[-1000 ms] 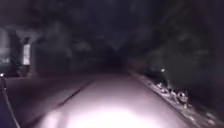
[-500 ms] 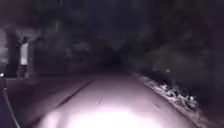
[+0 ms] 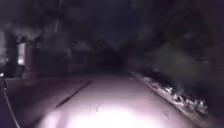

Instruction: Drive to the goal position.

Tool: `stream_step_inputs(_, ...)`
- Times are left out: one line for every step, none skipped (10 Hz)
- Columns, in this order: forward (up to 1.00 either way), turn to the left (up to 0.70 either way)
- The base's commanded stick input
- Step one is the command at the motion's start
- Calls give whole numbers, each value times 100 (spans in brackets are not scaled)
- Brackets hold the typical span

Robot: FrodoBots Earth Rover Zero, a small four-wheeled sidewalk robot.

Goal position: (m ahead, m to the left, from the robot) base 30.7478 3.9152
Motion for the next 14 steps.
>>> stream_step_inputs(50,17)
stream_step_inputs(50,41)
stream_step_inputs(50,0)
stream_step_inputs(50,0)
stream_step_inputs(50,0)
stream_step_inputs(50,0)
stream_step_inputs(50,0)
stream_step_inputs(50,0)
stream_step_inputs(50,0)
stream_step_inputs(50,0)
stream_step_inputs(50,0)
stream_step_inputs(50,0)
stream_step_inputs(50,0)
stream_step_inputs(50,0)
